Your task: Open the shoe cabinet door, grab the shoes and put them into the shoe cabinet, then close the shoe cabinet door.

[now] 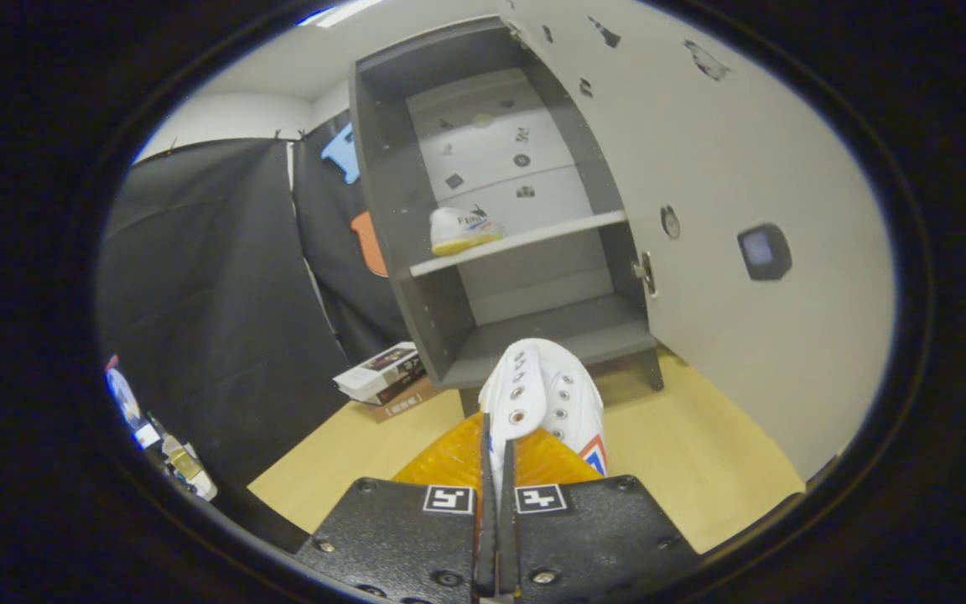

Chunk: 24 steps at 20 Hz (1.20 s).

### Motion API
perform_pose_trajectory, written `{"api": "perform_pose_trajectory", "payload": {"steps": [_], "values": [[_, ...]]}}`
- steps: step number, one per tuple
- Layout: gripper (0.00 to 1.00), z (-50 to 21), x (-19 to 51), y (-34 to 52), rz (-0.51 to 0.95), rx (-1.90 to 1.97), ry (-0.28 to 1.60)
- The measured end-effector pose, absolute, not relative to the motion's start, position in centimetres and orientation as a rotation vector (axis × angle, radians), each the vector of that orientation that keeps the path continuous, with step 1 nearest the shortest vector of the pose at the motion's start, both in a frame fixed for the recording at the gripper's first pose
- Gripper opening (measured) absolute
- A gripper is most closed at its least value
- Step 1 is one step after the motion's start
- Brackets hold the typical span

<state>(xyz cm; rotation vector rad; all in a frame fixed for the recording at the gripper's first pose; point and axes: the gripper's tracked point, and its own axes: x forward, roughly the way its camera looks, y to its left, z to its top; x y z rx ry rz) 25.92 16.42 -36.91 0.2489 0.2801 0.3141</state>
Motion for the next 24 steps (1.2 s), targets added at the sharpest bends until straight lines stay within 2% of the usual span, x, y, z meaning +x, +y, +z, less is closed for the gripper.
{"api": "perform_pose_trajectory", "payload": {"steps": [10,15,24], "values": [[0.05,-16.3,22.4,10.2,0.36,0.148,0.105],[0.05,-10.5,26.9,9.4,0.313,0.132,0.117],[0.05,-5.0,37.7,9.4,0.198,-0.032,0.158]]}}
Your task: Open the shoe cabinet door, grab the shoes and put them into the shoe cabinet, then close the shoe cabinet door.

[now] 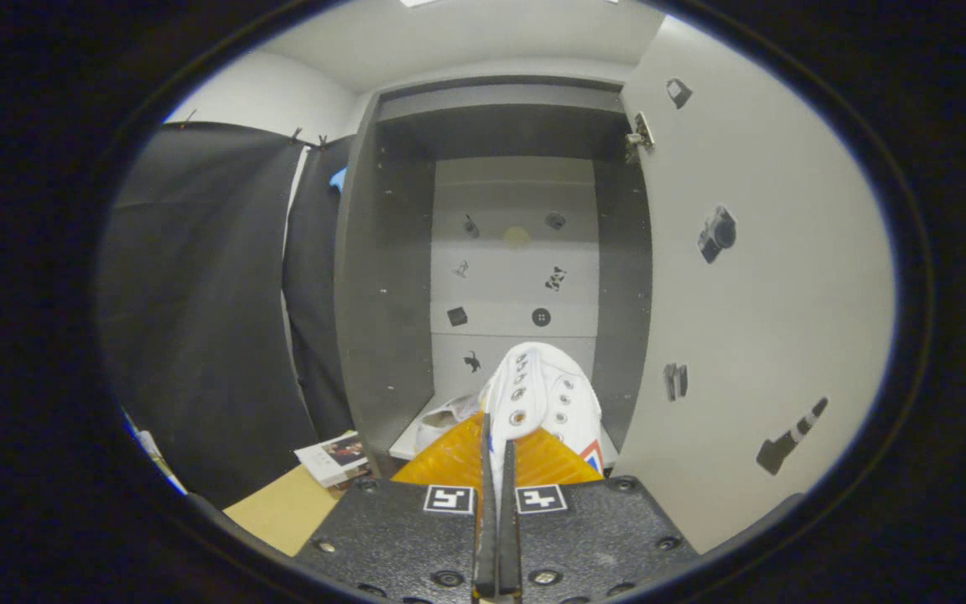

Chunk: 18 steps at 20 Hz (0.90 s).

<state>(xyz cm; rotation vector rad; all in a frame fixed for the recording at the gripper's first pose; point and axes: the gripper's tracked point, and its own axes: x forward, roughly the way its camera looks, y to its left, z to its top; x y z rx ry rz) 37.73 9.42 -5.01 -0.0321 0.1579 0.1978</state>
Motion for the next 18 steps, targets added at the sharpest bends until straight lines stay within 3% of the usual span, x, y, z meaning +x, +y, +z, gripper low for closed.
{"api": "perform_pose_trajectory", "payload": {"steps": [5,18], "values": [[0.05,-4.7,44.6,9.1,0.148,-0.075,0.203],[0.06,-13.5,56.9,9.5,0.14,-0.162,0.381]]}}
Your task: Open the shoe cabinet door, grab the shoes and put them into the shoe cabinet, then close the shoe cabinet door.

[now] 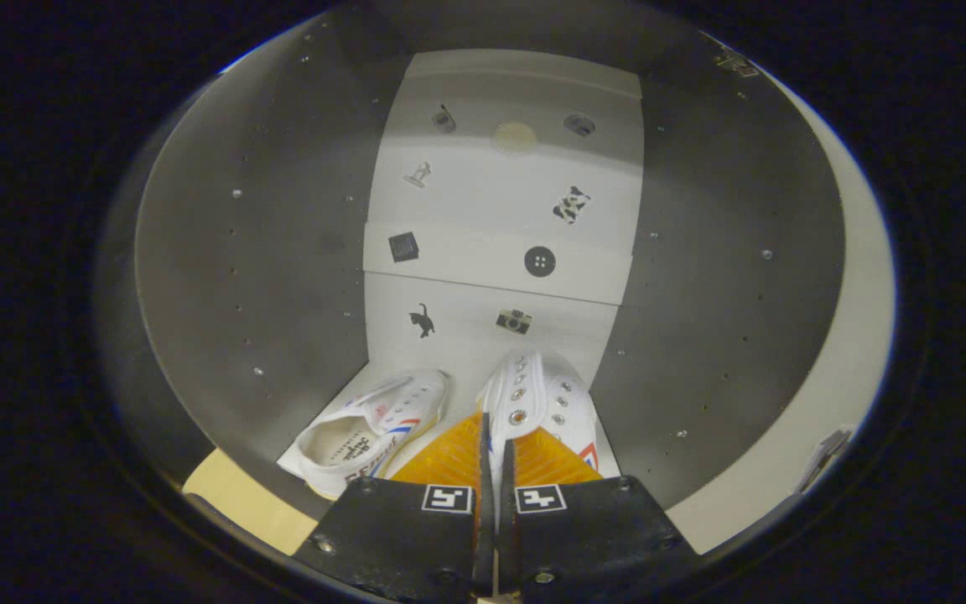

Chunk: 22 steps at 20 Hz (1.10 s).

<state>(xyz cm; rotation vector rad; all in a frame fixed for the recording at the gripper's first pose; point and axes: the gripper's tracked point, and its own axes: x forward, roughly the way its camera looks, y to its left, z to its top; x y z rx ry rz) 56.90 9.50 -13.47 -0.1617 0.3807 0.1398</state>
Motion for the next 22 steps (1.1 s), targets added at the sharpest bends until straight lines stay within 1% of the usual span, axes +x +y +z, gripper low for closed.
{"api": "perform_pose_trajectory", "payload": {"steps": [5,7,10,12,14,17,22], "values": [[0.08,-15.7,60.4,9.7,0.128,-0.155,0.382],[0.09,-15.7,61.6,9.8,0.117,-0.16,0.342],[0.35,-16.5,62.0,8.7,0.067,-0.245,0.327],[0.46,-14.7,62.1,8.2,0.044,-0.252,0.255],[0.82,-13.9,61.0,8.1,0.07,-0.268,0.232],[0.99,-13.5,59.4,7.7,0.078,-0.269,0.237],[0.99,-11.6,54.2,7.9,0.115,-0.218,0.211]]}}
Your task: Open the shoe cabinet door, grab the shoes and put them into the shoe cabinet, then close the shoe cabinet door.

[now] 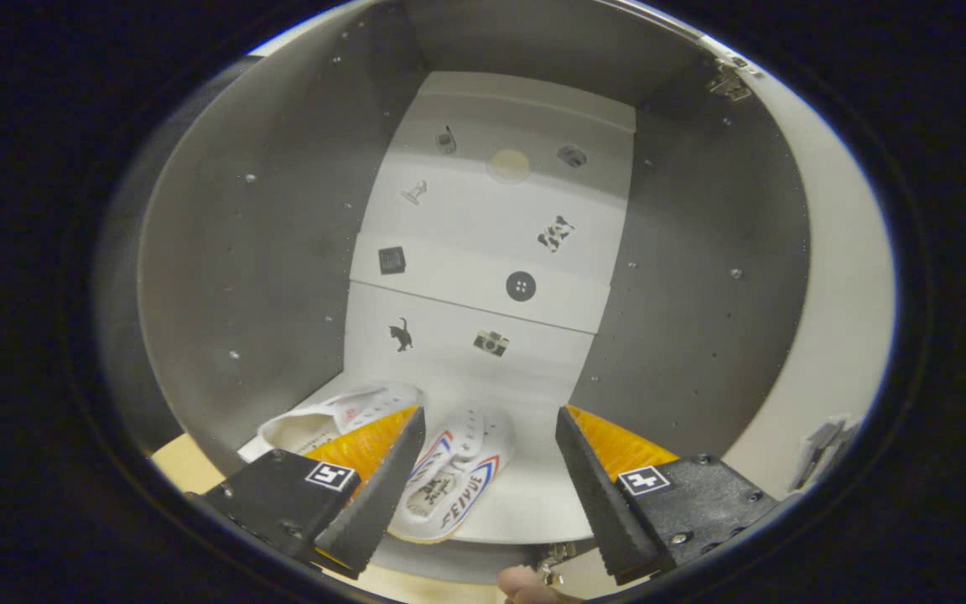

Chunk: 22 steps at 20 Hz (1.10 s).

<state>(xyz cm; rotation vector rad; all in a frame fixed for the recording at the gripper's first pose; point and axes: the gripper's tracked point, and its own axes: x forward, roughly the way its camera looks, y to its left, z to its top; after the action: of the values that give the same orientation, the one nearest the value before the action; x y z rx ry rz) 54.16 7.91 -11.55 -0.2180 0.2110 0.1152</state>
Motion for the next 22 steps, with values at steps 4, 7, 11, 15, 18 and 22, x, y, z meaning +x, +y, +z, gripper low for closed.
{"api": "perform_pose_trajectory", "payload": {"steps": [4,7,11,15,18,22], "values": [[0.99,-8.9,46.8,8.7,0.148,-0.125,0.17],[1.0,-7.1,40.3,8.4,0.154,-0.085,0.138],[1.0,-5.4,31.3,6.6,0.136,-0.048,0.147],[1.0,-2.7,23.8,5.1,0.183,-0.027,0.166],[1.0,-0.1,19.5,3.6,0.231,-0.008,0.153],[1.0,2.1,14.9,-0.2,0.237,-0.014,0.123]]}}
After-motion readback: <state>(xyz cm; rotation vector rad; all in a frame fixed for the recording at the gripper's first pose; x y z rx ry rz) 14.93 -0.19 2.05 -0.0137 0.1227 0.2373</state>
